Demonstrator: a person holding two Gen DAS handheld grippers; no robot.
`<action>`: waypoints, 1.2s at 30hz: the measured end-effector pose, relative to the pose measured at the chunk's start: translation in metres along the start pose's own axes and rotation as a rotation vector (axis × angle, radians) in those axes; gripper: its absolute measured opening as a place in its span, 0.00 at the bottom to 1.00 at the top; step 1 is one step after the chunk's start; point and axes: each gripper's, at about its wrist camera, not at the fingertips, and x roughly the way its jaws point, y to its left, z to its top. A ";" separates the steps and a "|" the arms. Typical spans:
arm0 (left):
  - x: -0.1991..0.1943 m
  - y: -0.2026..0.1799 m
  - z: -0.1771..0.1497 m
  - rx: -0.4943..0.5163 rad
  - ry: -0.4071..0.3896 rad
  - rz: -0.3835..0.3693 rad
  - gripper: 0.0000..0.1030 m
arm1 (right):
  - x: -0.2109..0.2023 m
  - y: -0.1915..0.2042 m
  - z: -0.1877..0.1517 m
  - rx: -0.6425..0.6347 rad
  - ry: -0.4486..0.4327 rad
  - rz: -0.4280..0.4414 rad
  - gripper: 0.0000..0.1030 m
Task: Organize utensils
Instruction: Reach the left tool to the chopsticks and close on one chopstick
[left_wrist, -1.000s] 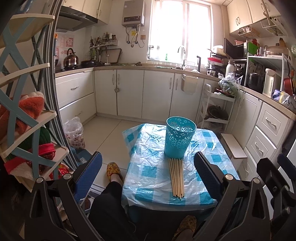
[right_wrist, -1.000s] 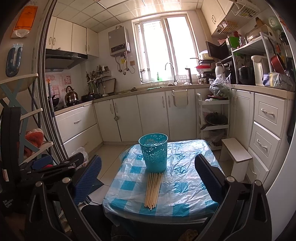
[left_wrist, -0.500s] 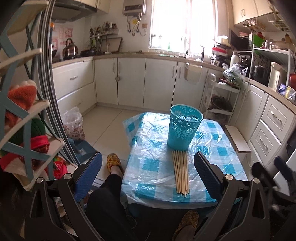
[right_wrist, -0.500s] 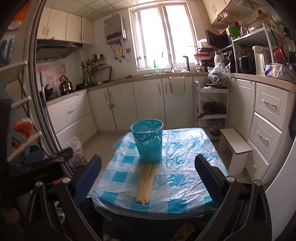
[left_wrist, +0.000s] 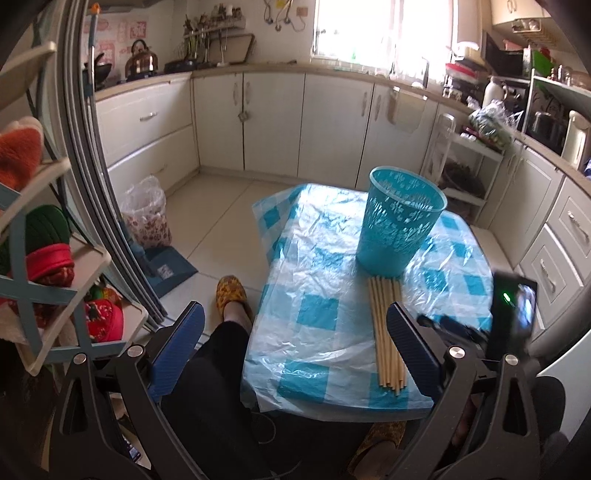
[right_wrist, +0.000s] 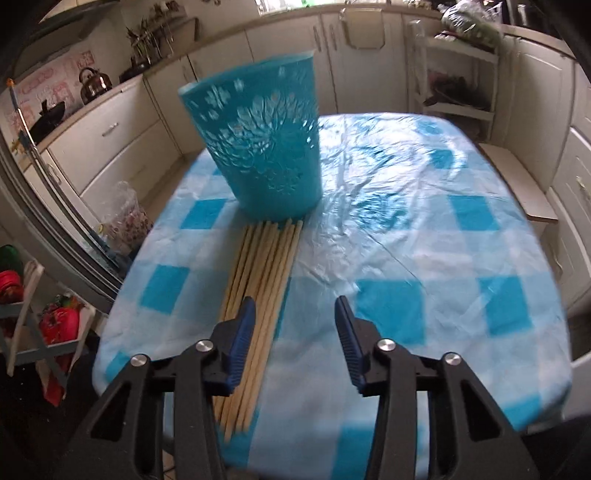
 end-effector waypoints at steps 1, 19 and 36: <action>0.004 0.001 0.000 -0.001 0.008 0.002 0.92 | 0.006 0.002 0.003 -0.003 0.003 -0.004 0.36; 0.091 -0.024 0.010 0.040 0.133 0.003 0.92 | 0.047 -0.008 0.028 -0.186 0.082 -0.079 0.15; 0.173 -0.066 0.008 0.118 0.258 -0.022 0.88 | 0.042 -0.016 0.033 -0.310 0.150 0.003 0.10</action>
